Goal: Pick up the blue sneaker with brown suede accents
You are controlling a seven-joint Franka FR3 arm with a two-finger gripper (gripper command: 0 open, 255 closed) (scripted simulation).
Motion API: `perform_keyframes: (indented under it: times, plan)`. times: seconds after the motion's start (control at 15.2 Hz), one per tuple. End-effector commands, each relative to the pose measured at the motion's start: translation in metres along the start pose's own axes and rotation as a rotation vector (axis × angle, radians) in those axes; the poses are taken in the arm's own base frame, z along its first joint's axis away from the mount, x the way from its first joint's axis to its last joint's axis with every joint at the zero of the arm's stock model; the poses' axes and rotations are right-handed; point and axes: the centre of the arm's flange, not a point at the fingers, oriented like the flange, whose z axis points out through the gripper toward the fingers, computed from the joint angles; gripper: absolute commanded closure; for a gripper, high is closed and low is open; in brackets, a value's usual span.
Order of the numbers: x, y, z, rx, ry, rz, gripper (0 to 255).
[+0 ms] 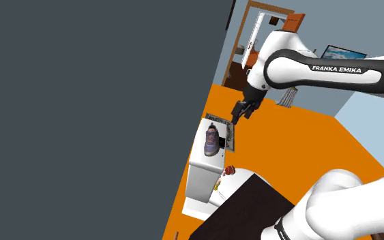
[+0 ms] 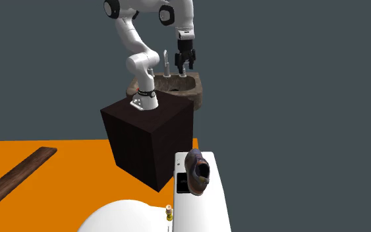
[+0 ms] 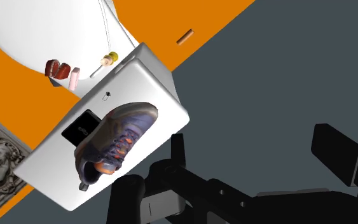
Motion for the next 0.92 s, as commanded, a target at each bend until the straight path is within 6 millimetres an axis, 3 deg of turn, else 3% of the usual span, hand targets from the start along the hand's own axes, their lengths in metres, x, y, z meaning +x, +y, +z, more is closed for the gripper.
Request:
perform_keyframes:
  times: [0.0, 0.86]
  plan:
    - [0.013, 0.008, 0.017, -0.011, 0.002, 0.016, 0]
    - [0.108, 0.084, 0.131, -0.083, 0.007, 0.116, 0]
